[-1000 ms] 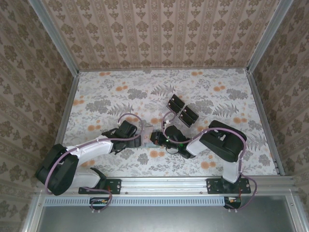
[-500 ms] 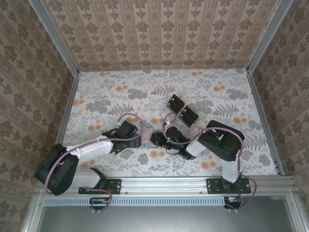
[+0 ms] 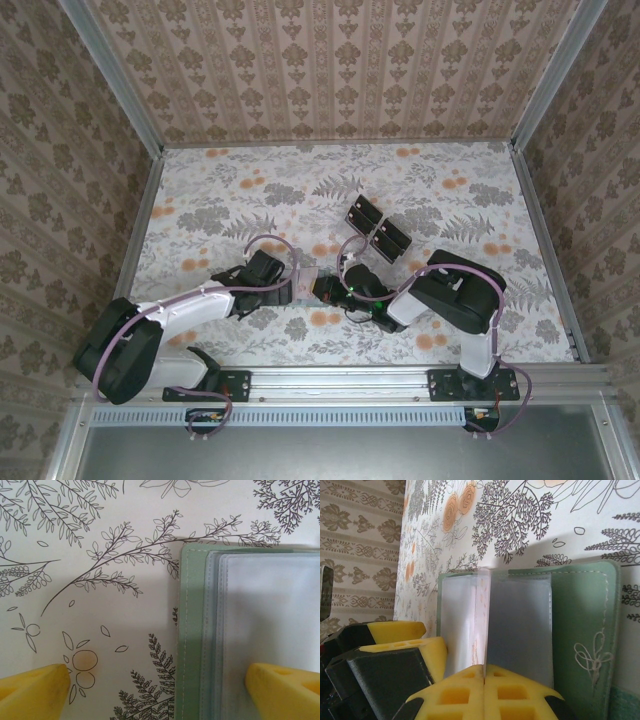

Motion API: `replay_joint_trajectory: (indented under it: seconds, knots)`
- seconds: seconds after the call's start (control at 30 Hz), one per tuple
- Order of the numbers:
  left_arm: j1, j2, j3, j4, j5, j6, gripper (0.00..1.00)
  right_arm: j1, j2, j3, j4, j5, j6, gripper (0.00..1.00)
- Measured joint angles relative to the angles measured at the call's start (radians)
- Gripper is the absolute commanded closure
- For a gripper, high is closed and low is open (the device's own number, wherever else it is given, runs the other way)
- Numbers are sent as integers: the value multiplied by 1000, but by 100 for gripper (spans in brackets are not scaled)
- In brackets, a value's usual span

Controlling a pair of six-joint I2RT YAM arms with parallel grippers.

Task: Put the credit cards into the card holder
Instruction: Insert the credit card into the card slot.

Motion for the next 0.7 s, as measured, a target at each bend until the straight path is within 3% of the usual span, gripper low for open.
replay_joint_trajectory:
  seconds: [0.7]
  knots:
    - [-6, 0, -2, 2, -5, -15, 0, 3, 40, 33, 25, 0, 12, 100]
